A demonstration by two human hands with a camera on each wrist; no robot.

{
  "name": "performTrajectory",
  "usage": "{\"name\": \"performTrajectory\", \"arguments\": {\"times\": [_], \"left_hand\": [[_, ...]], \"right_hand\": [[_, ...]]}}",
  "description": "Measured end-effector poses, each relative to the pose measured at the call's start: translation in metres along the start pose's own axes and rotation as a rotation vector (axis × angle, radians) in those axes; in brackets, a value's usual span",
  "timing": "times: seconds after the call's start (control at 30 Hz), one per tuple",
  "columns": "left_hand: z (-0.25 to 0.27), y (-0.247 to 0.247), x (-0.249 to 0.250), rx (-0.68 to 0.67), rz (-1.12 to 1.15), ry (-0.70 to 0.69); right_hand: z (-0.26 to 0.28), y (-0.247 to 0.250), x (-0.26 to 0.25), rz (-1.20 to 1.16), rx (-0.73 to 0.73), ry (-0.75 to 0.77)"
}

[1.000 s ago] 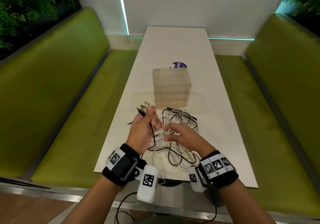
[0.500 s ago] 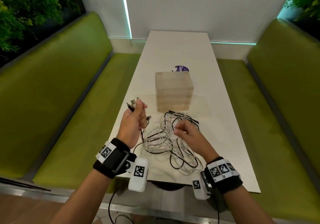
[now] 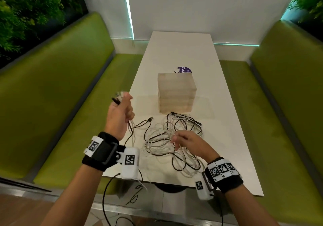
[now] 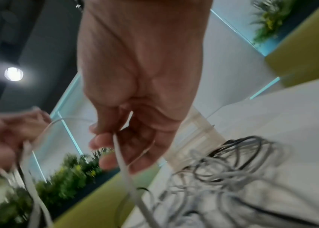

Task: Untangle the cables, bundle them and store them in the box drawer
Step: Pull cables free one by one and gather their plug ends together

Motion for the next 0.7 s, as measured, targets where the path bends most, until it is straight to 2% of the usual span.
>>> {"name": "performTrajectory", "arguments": {"times": [0.07, 0.13, 0.17, 0.23, 0.4, 0.5, 0.57, 0.63, 0.7], "left_hand": [[0.012, -0.008, -0.019, -0.107, -0.27, 0.062], [0.032, -0.029, -0.036, -0.309, -0.474, 0.124], [0.041, -0.041, -0.041, -0.393, -0.491, 0.136], [0.055, -0.059, -0.044, -0.471, -0.453, 0.129], [0.048, -0.061, -0.035, -0.432, -0.531, 0.081], [0.028, -0.044, -0.036, -0.407, -0.779, -0.004], [0.019, -0.037, -0.031, -0.409, -0.955, -0.086], [0.014, -0.036, -0.022, -0.39, -0.931, -0.145], [0.013, -0.036, -0.015, -0.337, -0.735, -0.154]], "right_hand": [[-0.001, 0.003, -0.017, -0.168, 0.101, 0.022], [-0.005, 0.003, -0.034, -0.239, 0.187, 0.045], [-0.007, 0.002, -0.042, -0.238, 0.206, 0.052], [-0.009, -0.002, -0.052, -0.239, 0.221, 0.064], [-0.008, -0.007, -0.052, -0.279, 0.217, 0.066], [-0.005, -0.009, -0.042, -0.27, 0.155, 0.004], [-0.005, -0.008, -0.032, -0.13, 0.094, -0.033], [-0.003, -0.006, -0.022, 0.094, 0.018, -0.019], [-0.002, -0.005, -0.015, 0.194, -0.019, 0.005]]}}
Point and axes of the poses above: each hand's wrist, its own z-axis away from the middle knuckle, its own y-axis out of the back of the hand, x = y × z, the point moved 5 cm from there along -z, towards the middle knuckle, and after that the axes turned 3 degrees about z, right-handed, at the moved point
